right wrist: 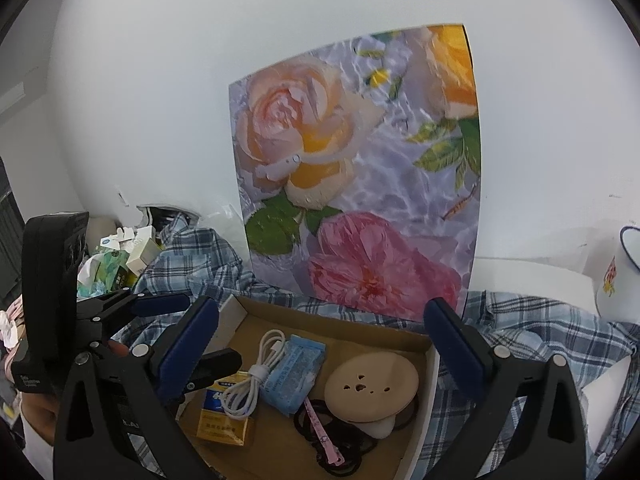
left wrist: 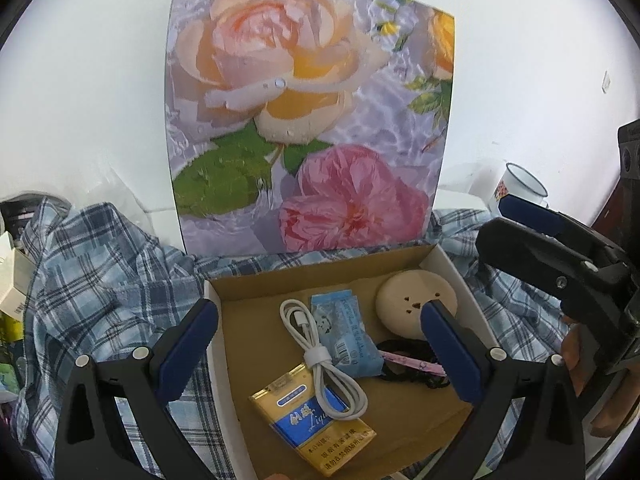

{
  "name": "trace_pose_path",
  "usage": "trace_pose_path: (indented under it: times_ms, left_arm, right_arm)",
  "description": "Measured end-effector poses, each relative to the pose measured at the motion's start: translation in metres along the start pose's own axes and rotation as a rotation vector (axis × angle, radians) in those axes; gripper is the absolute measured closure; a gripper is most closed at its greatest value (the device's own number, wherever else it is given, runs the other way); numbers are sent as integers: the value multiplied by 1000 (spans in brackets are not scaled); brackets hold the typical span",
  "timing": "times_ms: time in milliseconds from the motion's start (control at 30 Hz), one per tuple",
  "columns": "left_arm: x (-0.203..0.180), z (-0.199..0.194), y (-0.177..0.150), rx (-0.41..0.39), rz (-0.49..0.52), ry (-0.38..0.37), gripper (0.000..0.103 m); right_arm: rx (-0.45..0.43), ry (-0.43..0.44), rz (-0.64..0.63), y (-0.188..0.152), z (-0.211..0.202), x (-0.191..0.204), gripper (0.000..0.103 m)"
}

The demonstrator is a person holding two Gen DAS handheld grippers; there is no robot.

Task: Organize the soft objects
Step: 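Withdraw both grippers upward from the box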

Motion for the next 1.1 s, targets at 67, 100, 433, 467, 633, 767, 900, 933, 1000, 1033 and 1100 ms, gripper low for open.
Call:
trace_pose_path:
  times_ms: [67,100,433,467,633,767,900,933,1000,1033,1100]
  left_arm:
    - [0,-6,4,-13,3,2,0]
    - [0,-9,6,-22,4,5,0]
    - [-6,-52,26,-126,30,5,0]
    - [-7,-56,27,-133,29,4,0]
    - [-13,-74,32,-161,64,32,0]
    - [-16,-85,34,-183,66,26,0]
    - [-19,-93,36,-194,72,30,0]
    - [-20,-96,36,-195,69,28,0]
    - [-24,-105,37,-206,72,24,0]
    - [-27,-113,39,-223,81,27,0]
    - [-33,-128,42,-252,101,31,0]
  right_arm:
    - [-11,1,-6,3,-5,3,1]
    - [-17,2,-7,5,-8,4,1]
    - [-59,15,-65,21,-37,26,1]
    - [-64,11,-76,22,-40,29,1]
    - [-81,13,-122,26,-53,45,1]
    - [-101,21,-144,31,-66,55,0]
    - [-132,26,-153,36,-79,63,1]
    - [-135,26,-155,37,-82,65,1]
    - [-134,22,-161,38,-88,68,1]
    - [-139,17,-165,39,-92,69,1]
    - [-156,14,-178,42,-100,72,1]
Point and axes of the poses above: each gripper's, at about its wrist camera, not at the fingertips, and z roughly the way its jaws point, x to its left, y to its top, the point moved 8 cm from there along z, roughly the way its jaws point, and after that the axes turned 4 degrees about z, right-handed, at the moved point
